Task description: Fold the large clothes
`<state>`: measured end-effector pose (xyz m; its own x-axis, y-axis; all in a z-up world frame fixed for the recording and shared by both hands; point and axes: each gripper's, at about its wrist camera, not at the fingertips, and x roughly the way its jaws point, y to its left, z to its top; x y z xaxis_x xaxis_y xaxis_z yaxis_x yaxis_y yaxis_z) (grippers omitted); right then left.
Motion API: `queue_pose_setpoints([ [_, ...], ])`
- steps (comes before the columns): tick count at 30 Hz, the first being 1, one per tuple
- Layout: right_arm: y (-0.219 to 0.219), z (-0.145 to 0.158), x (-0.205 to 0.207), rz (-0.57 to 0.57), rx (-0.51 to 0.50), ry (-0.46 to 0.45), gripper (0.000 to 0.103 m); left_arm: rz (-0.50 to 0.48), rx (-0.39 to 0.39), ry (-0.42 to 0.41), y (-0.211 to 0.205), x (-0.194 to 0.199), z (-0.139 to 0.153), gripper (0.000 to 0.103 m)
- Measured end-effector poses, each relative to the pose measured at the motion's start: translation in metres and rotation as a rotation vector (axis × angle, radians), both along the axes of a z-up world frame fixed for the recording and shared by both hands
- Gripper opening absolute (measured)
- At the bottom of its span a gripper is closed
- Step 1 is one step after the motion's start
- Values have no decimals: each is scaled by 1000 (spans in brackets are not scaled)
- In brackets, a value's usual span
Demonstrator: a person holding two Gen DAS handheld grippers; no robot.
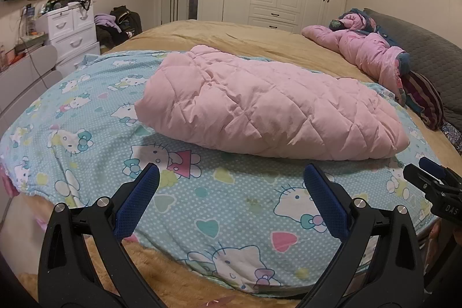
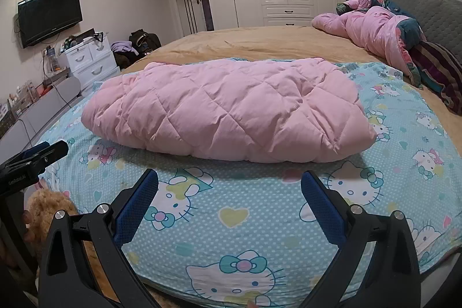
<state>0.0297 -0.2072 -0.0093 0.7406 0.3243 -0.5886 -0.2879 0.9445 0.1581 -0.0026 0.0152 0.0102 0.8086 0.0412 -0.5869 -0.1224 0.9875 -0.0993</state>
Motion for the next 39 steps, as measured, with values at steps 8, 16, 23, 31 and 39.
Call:
queue_pose_setpoints([
  [8,0,-1,0,-1,1,2,99,-2,0,0,-1,1,0,94],
  [16,-1,-1,0,1,1,6,99,-2,1,2,-1,1,1,94],
  [23,-2,-2,-1,0,0,4,99,1,2,3,0,-1,2,94],
  [31,-3,-3,-1,1,-4,5,99,2,3,3,0,-1,1,94],
  [39,-3,-4,-1,-6,-7,8,99,2,1,14,5,-3,-2,94],
])
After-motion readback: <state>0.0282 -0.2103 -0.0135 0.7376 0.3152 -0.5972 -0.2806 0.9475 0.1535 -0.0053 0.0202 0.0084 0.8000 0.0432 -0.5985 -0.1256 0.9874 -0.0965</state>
